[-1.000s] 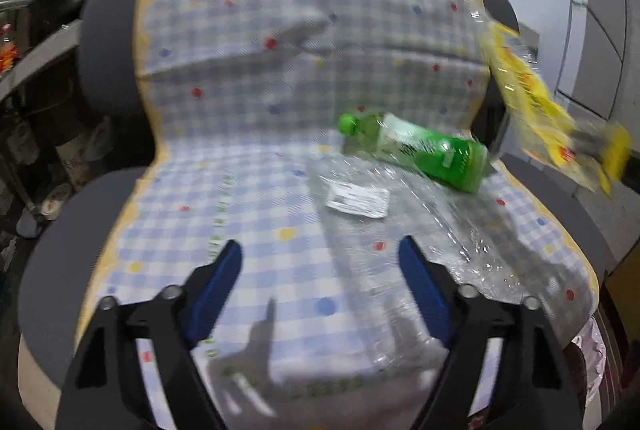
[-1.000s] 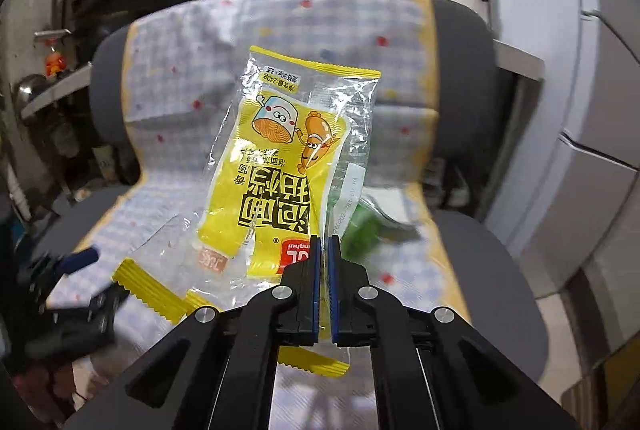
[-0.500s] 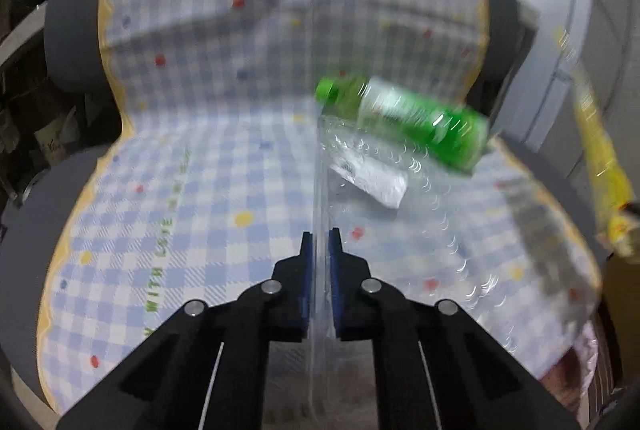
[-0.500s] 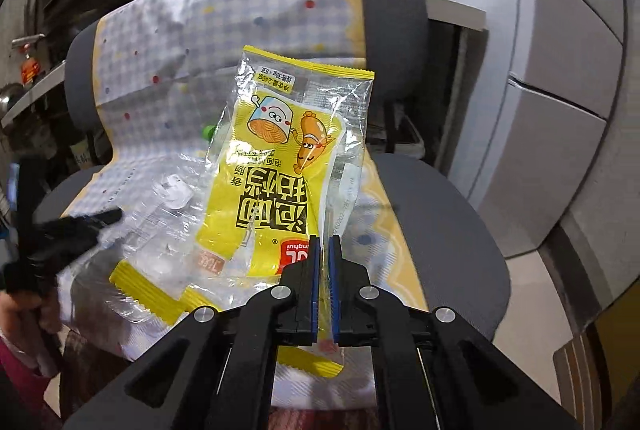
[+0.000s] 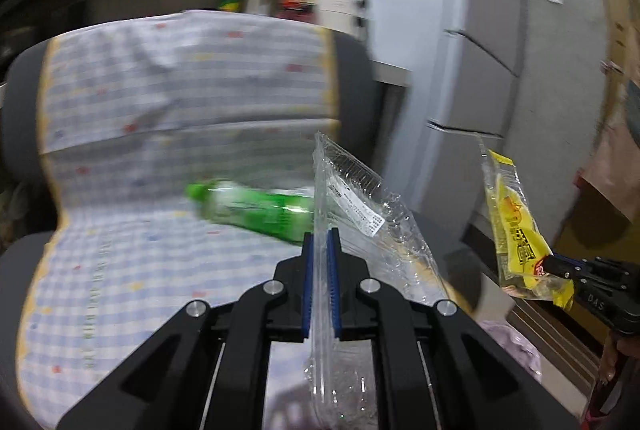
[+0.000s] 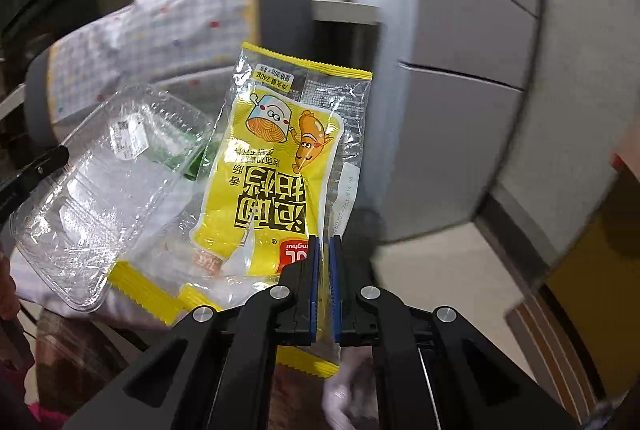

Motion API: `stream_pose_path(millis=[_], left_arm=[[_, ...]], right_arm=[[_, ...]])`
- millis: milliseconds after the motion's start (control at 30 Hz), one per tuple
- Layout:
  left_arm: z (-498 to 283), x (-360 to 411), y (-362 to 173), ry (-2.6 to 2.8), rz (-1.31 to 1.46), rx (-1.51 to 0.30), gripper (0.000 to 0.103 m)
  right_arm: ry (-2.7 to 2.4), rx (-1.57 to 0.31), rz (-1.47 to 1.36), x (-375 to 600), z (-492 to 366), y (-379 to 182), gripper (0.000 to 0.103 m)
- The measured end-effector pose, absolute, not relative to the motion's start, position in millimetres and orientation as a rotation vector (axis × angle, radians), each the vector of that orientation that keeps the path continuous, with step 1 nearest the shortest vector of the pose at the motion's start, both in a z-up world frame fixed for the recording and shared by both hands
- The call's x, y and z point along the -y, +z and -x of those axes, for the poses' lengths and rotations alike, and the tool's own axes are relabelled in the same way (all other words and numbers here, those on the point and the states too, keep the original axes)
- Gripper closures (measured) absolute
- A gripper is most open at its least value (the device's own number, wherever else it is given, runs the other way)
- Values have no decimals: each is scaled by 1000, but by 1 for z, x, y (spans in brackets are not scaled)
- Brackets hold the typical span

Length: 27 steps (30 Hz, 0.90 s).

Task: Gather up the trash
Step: 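Drop the yellow packet into the bin with the right gripper while the left gripper carries the tray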

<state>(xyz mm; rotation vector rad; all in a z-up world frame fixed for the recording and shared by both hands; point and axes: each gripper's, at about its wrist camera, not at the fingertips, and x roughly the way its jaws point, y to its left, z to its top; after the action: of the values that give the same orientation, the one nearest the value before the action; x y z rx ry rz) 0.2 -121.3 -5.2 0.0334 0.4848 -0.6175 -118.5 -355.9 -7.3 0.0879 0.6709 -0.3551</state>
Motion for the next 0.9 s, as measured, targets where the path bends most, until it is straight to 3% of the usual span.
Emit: stream_pose_path(millis=[400, 567, 633, 900], left_arm=[[49, 244, -41, -843, -158, -516, 98], [47, 246, -45, -841, -166, -526, 98], [45, 246, -44, -839, -165, -525, 98], [57, 253, -43, -894, -181, -519, 98]], right_arm=[[-615, -840, -237, 435, 216, -70, 92], [-645, -915, -328, 459, 220, -105, 76], [-655, -911, -358, 466, 222, -110, 67], [-663, -764, -364, 466, 235, -78, 66]])
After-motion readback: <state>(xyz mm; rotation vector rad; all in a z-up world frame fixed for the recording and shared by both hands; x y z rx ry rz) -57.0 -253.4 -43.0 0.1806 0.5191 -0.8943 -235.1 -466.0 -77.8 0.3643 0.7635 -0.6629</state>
